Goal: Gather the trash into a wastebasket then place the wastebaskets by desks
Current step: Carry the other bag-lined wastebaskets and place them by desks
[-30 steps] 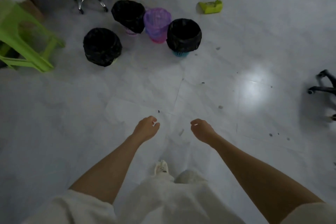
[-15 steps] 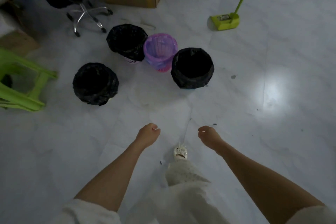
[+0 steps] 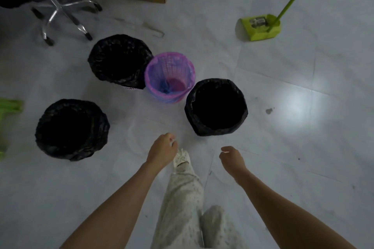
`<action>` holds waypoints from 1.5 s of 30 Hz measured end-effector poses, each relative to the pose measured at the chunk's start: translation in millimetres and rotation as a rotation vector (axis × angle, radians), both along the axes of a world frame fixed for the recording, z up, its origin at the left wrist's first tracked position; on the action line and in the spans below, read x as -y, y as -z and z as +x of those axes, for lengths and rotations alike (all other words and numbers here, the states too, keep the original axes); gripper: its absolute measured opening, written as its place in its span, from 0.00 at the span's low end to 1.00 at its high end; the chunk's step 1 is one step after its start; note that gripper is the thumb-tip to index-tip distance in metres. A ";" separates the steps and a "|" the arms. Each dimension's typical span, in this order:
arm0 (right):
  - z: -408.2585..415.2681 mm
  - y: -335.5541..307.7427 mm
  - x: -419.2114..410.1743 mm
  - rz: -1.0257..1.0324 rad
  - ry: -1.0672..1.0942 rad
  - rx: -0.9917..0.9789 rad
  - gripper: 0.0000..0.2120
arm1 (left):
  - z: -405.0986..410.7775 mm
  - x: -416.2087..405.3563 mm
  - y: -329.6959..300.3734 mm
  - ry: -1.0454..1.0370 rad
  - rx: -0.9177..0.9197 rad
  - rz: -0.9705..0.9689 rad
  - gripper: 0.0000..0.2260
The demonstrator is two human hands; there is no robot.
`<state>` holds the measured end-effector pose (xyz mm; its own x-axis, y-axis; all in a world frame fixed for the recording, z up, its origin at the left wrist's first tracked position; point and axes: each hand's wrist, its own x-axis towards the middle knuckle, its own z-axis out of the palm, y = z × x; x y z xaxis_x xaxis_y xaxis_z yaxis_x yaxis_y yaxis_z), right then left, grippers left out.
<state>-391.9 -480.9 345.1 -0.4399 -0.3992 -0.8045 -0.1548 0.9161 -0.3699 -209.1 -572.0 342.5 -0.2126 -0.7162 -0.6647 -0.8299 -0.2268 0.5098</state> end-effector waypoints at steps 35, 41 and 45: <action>-114.9 269.9 122.3 0.083 1.377 0.324 0.21 | -98.6 205.6 305.9 -1.622 -0.515 0.418 0.12; -110.7 179.6 116.5 0.080 1.334 0.322 0.20 | -74.4 163.7 202.0 -1.735 -0.555 0.413 0.11; -99.7 109.7 118.9 0.051 1.387 0.407 0.20 | -56.3 131.3 115.1 -1.852 -0.610 0.338 0.11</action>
